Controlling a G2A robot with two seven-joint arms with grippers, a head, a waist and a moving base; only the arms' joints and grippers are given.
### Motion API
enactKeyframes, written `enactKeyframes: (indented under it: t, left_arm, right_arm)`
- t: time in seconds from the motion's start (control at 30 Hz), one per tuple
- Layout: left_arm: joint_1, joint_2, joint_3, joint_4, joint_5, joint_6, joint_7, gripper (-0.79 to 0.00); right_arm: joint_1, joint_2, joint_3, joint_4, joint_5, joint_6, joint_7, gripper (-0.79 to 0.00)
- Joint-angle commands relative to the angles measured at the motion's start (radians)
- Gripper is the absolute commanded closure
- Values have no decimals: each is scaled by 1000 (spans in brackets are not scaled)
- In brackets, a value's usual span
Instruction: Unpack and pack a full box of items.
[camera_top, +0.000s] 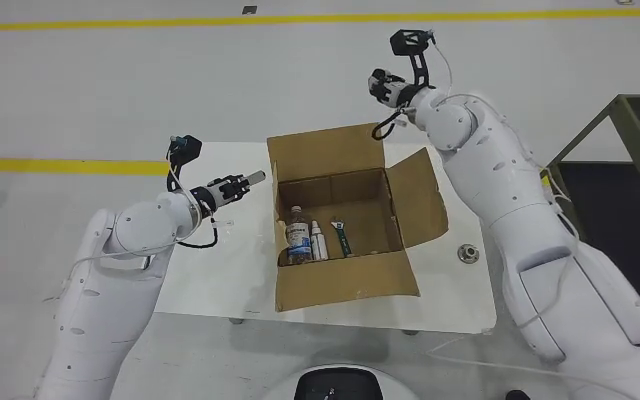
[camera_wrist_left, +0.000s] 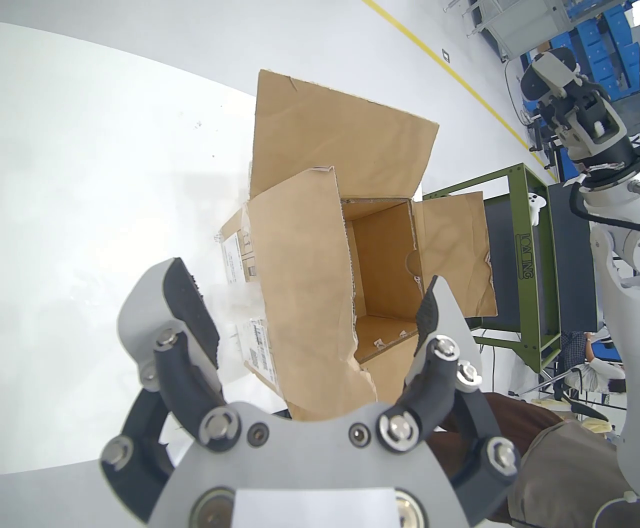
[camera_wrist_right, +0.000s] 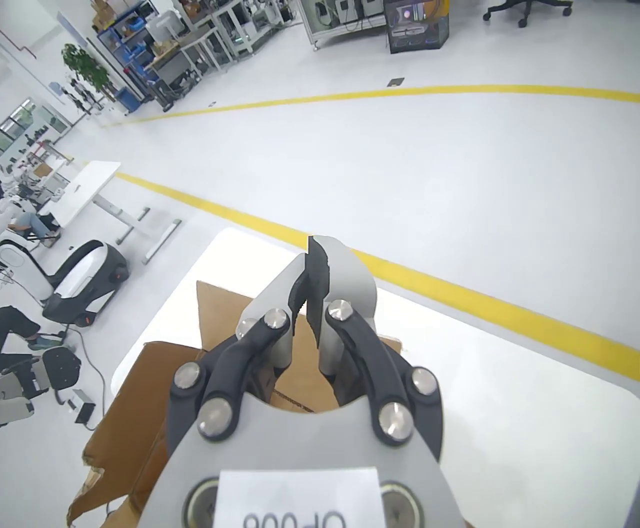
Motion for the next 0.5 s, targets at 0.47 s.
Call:
enactKeyframes:
  t: [0.47]
  left_arm:
    - [0, 0, 0, 0, 0, 0, 0, -785]
  right_arm:
    - [-168, 142, 147, -565, -372, 439, 645, 0]
